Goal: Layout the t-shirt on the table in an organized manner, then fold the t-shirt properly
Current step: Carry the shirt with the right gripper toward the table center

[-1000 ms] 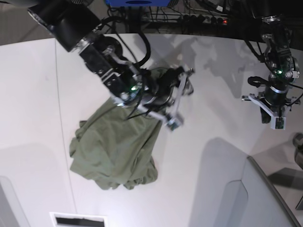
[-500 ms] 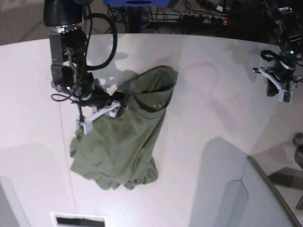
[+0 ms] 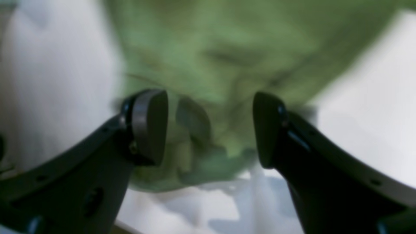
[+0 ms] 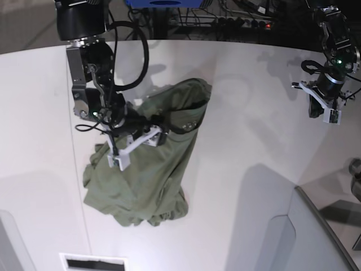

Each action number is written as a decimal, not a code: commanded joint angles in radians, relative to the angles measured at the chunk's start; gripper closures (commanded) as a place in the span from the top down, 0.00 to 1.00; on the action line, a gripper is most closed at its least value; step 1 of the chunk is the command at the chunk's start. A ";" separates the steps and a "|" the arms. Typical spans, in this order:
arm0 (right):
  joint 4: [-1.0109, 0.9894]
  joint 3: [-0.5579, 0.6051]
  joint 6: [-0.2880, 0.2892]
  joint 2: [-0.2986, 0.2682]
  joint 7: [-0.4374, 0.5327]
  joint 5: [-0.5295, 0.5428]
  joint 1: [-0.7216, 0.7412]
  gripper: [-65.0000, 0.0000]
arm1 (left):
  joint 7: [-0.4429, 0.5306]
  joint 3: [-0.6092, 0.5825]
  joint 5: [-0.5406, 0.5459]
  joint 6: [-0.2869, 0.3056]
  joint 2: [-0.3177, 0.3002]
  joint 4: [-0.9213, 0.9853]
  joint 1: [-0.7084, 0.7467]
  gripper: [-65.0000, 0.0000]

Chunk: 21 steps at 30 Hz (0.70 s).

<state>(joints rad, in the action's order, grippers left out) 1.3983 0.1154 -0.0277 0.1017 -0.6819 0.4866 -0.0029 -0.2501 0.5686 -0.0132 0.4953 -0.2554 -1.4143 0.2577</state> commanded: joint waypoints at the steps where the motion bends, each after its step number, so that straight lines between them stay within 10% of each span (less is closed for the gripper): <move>1: 0.014 -0.003 0.002 0.002 0.011 0.004 0.013 0.60 | 0.022 0.006 0.011 -0.008 -0.018 -0.016 -0.004 0.01; 21: -0.121 -0.001 0.002 0.005 0.040 0.004 0.030 0.60 | 0.022 0.006 0.011 -0.008 -0.018 -0.013 0.001 0.01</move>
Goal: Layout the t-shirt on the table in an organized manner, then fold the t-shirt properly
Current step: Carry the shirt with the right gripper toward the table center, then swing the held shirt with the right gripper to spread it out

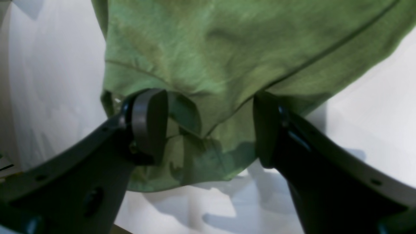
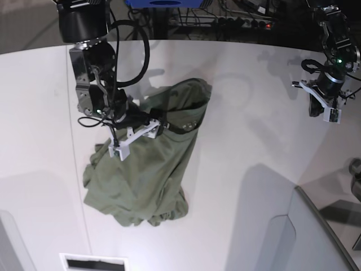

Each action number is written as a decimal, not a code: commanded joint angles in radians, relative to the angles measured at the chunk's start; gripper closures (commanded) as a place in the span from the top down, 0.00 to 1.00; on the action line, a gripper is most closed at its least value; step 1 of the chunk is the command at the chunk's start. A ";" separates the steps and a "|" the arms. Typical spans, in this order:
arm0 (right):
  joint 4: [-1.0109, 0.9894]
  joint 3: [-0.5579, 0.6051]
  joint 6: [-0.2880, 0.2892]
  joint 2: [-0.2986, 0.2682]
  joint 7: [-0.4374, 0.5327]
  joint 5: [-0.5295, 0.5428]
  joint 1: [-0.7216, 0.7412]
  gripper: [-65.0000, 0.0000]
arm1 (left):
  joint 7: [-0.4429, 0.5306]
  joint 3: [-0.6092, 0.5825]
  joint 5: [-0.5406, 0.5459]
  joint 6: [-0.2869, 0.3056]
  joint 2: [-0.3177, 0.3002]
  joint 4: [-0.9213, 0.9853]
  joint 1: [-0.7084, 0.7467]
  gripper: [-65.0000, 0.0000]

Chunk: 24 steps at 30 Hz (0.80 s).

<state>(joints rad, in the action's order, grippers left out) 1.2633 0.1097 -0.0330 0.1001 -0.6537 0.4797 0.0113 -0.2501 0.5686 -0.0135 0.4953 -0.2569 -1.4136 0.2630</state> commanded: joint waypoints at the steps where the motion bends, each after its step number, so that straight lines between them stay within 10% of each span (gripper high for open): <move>1: 0.005 0.006 0.008 0.007 0.012 0.011 0.016 0.60 | 0.022 0.006 0.011 -0.008 -0.017 -0.013 -0.004 0.01; 6: -0.026 0.008 0.012 0.019 0.013 0.011 0.036 0.54 | 0.022 0.006 0.014 -0.008 -0.017 -0.013 -0.004 0.01; 11: -0.030 0.006 0.012 0.019 0.012 0.011 0.049 0.06 | 0.022 0.006 0.014 -0.008 -0.017 -0.013 -0.004 0.01; 24: 0.057 0.252 0.008 0.020 -0.081 0.011 0.217 0.01 | 0.022 0.006 0.011 -0.008 -0.015 -0.019 -0.011 0.01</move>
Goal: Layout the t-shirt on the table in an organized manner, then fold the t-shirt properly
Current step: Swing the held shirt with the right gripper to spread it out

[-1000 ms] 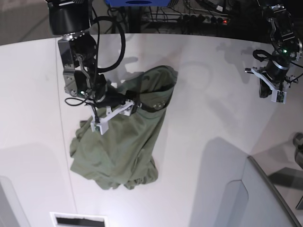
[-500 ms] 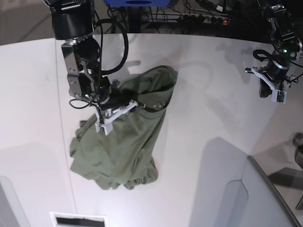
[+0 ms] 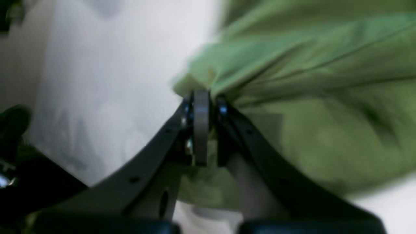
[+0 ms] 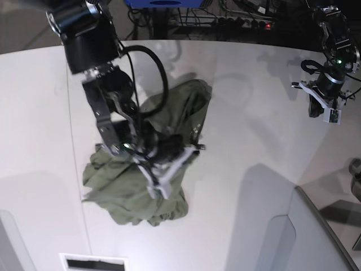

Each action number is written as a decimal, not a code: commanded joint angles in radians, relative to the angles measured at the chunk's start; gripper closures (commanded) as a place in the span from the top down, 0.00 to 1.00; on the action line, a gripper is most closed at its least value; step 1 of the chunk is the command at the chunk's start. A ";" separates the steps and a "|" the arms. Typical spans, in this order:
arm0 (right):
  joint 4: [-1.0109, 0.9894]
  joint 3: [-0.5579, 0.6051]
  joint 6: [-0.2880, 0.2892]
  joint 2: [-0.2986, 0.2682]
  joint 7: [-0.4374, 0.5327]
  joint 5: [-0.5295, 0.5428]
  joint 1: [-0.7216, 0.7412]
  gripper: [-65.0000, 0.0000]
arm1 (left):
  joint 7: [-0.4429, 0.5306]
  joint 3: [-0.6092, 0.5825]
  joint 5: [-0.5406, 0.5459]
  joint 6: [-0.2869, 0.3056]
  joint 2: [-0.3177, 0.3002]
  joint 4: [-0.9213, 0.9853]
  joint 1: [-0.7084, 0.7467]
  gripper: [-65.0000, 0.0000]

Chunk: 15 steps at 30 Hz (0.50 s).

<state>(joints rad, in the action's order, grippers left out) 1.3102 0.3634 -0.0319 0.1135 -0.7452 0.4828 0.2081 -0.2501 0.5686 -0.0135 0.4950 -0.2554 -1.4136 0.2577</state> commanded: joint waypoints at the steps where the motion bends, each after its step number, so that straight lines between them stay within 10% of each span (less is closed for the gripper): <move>1: -0.010 0.033 0.008 0.007 0.016 0.009 0.050 0.01 | 0.022 0.006 0.011 -0.008 -0.017 -0.020 -0.005 0.01; 15: -0.338 0.696 0.014 0.019 0.247 0.460 0.388 0.01 | 0.021 0.009 0.022 -0.006 -0.046 -0.114 -0.008 0.01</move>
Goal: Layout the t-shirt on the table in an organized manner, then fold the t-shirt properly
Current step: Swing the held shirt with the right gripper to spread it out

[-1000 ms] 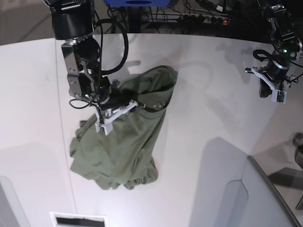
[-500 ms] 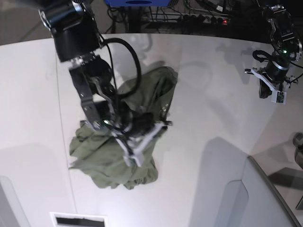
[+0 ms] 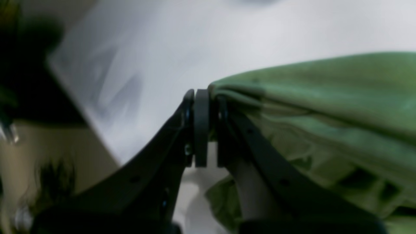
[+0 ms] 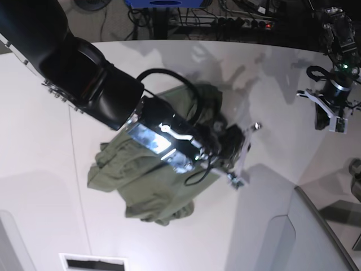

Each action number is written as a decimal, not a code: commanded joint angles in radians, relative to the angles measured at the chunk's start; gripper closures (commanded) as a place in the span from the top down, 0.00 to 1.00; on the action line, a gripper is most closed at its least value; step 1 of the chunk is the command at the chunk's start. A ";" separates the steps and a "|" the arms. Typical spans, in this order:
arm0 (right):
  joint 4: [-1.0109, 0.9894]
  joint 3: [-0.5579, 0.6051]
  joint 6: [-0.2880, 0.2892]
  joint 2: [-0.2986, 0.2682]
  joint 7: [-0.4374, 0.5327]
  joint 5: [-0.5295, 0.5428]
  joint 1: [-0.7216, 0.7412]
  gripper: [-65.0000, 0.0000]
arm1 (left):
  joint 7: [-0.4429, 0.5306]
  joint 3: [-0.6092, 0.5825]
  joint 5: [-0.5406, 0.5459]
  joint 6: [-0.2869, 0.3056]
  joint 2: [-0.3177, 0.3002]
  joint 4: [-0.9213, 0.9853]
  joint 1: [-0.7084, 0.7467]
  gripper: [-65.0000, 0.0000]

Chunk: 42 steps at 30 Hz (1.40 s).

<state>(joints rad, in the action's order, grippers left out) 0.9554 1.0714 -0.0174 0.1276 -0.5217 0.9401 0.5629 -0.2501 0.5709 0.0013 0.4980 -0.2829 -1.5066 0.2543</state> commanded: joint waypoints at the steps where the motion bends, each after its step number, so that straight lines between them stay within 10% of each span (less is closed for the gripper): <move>1: 0.023 -0.001 0.003 0.005 0.022 0.012 0.032 0.01 | 0.021 0.008 0.007 -0.009 -0.019 -0.030 -0.011 0.01; 7: 0.035 0.043 0.110 0.005 -0.045 0.015 -0.053 0.01 | -0.128 0.005 0.157 -0.008 -0.077 -0.105 -0.069 0.01; 17: 0.156 0.068 0.130 0.005 -0.194 0.015 -0.103 0.04 | -0.252 0.002 0.286 -0.008 -0.103 -0.121 -0.181 0.01; 26: 0.279 0.036 0.122 -0.055 -0.246 0.017 -0.131 0.56 | -0.245 0.010 0.286 -0.012 -0.121 -0.044 -0.184 0.01; 33: 0.455 -0.357 0.029 -0.193 -0.246 0.010 -0.310 0.53 | -0.242 -0.027 0.286 -0.008 -0.174 0.061 -0.169 0.01; 37: 0.445 -0.438 -0.006 -0.239 -0.246 0.010 -0.375 0.04 | -0.147 -0.153 0.285 -0.009 -0.206 0.061 -0.129 0.01; 42: 0.363 -0.442 -0.006 -0.251 -0.246 0.010 -0.412 0.06 | -0.102 -0.268 0.285 -0.014 -0.201 0.059 -0.134 0.01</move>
<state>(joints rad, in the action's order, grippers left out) 1.3060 0.6365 -0.0292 -0.1204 -0.7712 0.9371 0.1410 -0.3805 0.2939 0.2741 0.4942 -0.4629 -1.4311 0.1390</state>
